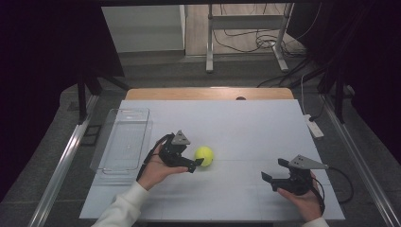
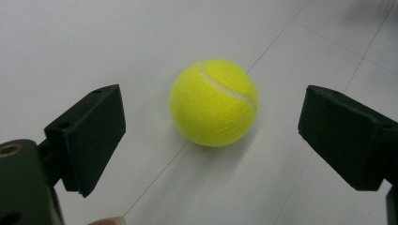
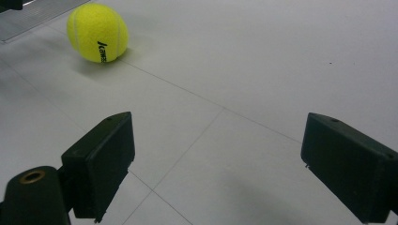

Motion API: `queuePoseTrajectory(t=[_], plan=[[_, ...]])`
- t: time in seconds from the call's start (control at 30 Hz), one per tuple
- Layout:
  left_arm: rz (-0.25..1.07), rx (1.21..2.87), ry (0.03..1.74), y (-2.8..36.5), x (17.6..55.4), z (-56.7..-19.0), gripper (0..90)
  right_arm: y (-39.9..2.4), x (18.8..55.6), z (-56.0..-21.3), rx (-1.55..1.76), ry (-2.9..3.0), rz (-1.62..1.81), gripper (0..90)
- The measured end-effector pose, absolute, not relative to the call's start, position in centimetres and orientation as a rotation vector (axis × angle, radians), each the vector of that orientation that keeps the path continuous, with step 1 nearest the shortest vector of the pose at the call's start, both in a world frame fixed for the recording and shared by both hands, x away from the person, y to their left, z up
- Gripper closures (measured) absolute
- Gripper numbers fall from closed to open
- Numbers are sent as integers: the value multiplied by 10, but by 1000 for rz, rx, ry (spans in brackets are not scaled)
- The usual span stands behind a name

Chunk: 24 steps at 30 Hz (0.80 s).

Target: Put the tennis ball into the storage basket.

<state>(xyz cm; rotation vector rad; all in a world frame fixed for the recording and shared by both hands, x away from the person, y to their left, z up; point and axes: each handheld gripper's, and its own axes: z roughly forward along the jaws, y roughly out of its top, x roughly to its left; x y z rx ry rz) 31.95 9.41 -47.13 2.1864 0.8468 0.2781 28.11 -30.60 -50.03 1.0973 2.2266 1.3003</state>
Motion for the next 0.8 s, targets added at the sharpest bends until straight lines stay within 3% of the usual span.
queuePoseTrajectory(t=[0.8], plan=[[236, 2248, 829, 73, 332, -478, 37, -306, 281, -500, 1099, 2226, 1301, 101]])
